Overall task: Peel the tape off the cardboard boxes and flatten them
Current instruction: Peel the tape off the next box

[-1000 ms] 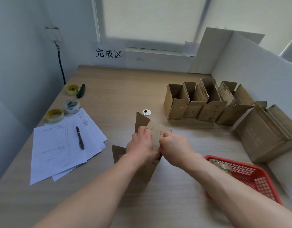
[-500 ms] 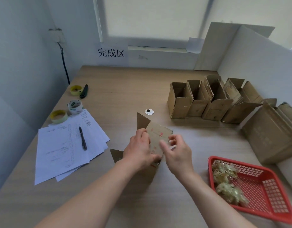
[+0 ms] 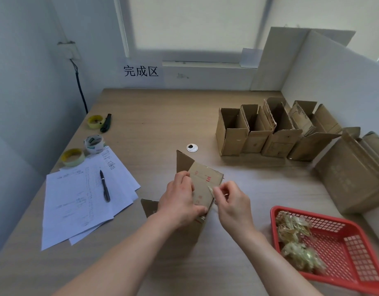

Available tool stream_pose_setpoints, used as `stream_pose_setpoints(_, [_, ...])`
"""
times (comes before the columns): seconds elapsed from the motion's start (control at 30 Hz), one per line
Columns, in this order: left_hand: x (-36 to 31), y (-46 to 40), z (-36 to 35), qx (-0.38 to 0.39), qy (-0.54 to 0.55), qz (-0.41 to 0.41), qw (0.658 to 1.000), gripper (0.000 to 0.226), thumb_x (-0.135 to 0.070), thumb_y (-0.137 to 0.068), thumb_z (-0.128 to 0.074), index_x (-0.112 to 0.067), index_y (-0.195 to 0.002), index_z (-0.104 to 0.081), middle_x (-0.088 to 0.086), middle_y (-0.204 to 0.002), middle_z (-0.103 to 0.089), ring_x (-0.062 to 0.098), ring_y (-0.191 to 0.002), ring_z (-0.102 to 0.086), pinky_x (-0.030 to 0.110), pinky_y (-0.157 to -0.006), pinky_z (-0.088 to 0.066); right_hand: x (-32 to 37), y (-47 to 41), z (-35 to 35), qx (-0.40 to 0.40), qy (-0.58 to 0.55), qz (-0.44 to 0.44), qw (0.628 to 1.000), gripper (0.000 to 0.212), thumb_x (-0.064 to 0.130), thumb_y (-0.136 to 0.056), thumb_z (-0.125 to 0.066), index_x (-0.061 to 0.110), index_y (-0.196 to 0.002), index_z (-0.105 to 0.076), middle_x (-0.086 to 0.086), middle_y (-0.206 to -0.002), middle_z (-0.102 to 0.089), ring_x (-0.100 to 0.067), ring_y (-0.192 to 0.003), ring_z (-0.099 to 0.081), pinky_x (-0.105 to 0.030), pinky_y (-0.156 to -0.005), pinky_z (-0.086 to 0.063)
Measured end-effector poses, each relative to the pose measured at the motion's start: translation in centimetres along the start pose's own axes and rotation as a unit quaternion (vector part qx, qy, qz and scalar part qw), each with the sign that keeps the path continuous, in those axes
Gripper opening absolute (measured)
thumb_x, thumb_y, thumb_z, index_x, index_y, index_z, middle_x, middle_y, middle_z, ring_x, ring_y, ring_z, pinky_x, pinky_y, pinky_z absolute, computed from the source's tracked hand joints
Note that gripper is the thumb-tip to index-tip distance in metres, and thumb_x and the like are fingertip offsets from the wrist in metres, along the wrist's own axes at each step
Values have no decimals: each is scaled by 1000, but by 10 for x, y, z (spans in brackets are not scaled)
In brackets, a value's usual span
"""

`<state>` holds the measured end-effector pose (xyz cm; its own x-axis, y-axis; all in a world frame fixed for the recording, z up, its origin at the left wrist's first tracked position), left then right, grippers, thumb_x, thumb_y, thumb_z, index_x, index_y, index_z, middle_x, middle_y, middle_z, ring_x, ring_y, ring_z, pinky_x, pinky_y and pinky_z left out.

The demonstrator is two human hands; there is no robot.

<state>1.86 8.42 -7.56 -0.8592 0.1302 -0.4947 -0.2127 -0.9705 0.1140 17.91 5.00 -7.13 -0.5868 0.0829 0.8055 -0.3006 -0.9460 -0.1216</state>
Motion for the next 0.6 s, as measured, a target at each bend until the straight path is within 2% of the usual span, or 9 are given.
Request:
stream_pose_setpoints(0.1, [-1,-1,0,5,1,-3,1000,62,-55,-66,-78,-27,-98,-34,-14,-143,-24,18,-120,-40,32,-76,-38,7,-10,-8,59,138,39,988,25,40,-85,-69,21,-92,-54,3,-86,-56,-20,-79,-52,-32,-68,-39])
stream_pose_setpoints(0.2, [-1,-1,0,7,1,-4,1000,60,-55,-66,-77,-26,-97,-35,-14,-142,-24,18,-119,-40,31,-75,-39,12,-22,-15,96,246,24,964,23,42,-92,-56,22,-86,-46,-7,-97,-63,-30,-91,-58,-33,-69,-38])
stream_pose_setpoints(0.3, [0,-1,2,8,0,-5,1000,59,-56,-66,-77,-26,-96,-35,-14,-141,-25,17,-119,-40,32,-74,-40,14,-26,-19,135,268,15,954,22,37,-98,-47,21,-84,-43,-10,-100,-65,-35,-96,-58,-33,-68,-34])
stream_pose_setpoints(0.33, [1,-1,2,8,1,-3,1000,60,-57,-66,-77,-26,-96,-35,-15,-142,-24,17,-119,-39,32,-74,-40,11,-26,-19,136,234,7,963,23,33,-99,-47,19,-81,-43,-9,-94,-64,-35,-93,-58,-33,-66,-33])
stream_pose_setpoints(0.4, [3,0,2,5,-2,-2,1000,61,-58,-66,-78,-27,-96,-34,-15,-142,-24,17,-121,-39,31,-73,-38,1,-19,-12,106,70,-41,991,28,24,-99,-49,14,-72,-44,-6,-76,-61,-33,-77,-58,-35,-60,-37])
stream_pose_setpoints(0.47, [2,-1,2,-1,-4,-8,1000,61,-58,-66,-78,-27,-95,-33,-16,-141,-24,17,-120,-39,32,-73,-38,-14,1,-10,25,-133,-127,983,30,16,-98,-53,9,-70,-47,-7,-65,-61,-28,-63,-57,-38,-54,-45])
stream_pose_setpoints(0.53, [0,-2,2,0,-3,-15,1000,62,-57,-67,-78,-27,-97,-33,-15,-142,-24,17,-121,-39,32,-74,-38,-29,23,-18,-41,-317,-224,921,24,12,-99,-56,1,-78,-54,-13,-70,-63,-27,-64,-59,-39,-56,-51])
stream_pose_setpoints(0.6, [1,-3,1,6,-5,-16,1000,62,-58,-68,-76,-26,-102,-35,-14,-144,-22,18,-124,-39,32,-77,-39,-32,37,-31,-52,-453,-290,841,14,8,-100,-55,0,-89,-56,-24,-82,-64,-32,-73,-63,-40,-62,-54])
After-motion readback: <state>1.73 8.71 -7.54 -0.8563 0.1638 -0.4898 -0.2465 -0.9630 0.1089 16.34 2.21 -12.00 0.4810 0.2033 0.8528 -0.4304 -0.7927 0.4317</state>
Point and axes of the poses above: each hand's wrist, its own y-axis away from the middle knuckle, its own z-axis out of the back of the hand, x = y × z, the point moved 4 cm from there along -y, towards the middle knuckle
